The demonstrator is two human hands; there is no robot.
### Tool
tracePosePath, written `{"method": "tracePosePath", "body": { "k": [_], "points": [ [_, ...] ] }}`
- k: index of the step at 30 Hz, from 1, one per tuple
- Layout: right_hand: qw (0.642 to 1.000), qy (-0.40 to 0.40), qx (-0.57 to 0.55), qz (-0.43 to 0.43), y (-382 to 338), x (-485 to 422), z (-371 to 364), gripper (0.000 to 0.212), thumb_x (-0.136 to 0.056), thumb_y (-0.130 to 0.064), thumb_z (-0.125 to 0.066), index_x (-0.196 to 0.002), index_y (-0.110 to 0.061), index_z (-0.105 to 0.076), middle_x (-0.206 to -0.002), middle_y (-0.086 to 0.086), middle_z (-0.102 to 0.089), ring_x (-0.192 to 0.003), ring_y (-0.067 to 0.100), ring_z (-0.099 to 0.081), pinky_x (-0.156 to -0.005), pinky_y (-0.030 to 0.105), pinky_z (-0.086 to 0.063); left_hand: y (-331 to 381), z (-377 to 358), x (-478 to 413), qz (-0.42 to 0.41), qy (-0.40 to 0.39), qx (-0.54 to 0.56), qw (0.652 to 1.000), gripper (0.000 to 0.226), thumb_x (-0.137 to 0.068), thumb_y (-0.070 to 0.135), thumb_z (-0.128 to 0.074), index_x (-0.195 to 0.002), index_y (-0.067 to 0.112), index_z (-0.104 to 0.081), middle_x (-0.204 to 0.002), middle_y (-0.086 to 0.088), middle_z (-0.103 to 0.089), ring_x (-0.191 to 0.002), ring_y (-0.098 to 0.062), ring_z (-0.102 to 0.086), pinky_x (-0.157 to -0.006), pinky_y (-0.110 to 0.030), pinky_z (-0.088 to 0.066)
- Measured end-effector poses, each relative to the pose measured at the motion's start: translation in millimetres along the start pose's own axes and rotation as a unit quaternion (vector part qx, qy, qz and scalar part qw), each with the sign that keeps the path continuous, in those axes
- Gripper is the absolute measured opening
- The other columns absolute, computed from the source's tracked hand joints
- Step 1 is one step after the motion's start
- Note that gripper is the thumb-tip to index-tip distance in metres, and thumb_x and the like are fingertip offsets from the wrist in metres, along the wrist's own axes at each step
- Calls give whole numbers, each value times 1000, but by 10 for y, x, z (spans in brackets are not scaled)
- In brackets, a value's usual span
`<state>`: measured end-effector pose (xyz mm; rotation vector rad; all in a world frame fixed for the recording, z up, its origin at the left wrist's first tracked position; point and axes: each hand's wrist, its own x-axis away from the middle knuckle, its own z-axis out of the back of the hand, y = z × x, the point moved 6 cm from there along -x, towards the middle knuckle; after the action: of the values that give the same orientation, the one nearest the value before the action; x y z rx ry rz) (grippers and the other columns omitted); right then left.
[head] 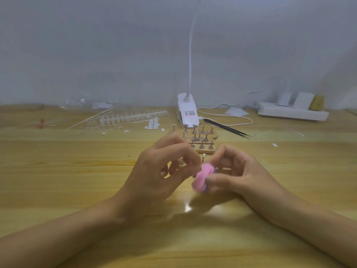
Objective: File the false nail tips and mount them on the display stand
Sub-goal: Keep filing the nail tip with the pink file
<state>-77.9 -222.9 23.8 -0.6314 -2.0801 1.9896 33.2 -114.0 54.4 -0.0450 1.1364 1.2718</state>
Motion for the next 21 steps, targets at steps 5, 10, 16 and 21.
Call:
{"method": "tracePosePath", "body": {
  "k": [5,10,16,21],
  "points": [
    [999,46,-27,10,-2,-9,83,23,-70,-23,-86,-80,-23,-66,-93,8,-75,-80,21,-74,-63,24,-58,-5,-19,15,2,-11,-5,1000,12,-89,23,-67,-79,18,-65,-84,5,-54,-67,-15,-51,-53,-16,-35],
    [1000,12,-5,10,11,-12,20,23,-73,-17,-85,-83,-21,-65,-95,8,-74,-79,21,-74,-62,25,-57,16,-20,24,0,-15,-13,1000,10,-87,16,-70,-78,18,-65,-83,7,-54,-67,-13,-50,-54,-15,-35],
    [1000,-23,10,-8,32,-17,-17,24,-74,-17,-85,-84,-22,-64,-97,8,-74,-79,21,-74,-64,26,-58,25,-25,4,14,-15,-13,1000,10,-87,12,-68,-78,15,-64,-81,8,-52,-67,-11,-49,-59,-9,-32],
    [1000,-7,21,-18,40,-2,6,28,-70,-20,-88,-81,-23,-63,-97,10,-74,-79,26,-73,-63,32,-60,24,-19,4,17,-23,-17,999,10,-87,11,-68,-78,15,-65,-82,5,-53,-68,-11,-49,-61,-8,-32]
  ]
}}
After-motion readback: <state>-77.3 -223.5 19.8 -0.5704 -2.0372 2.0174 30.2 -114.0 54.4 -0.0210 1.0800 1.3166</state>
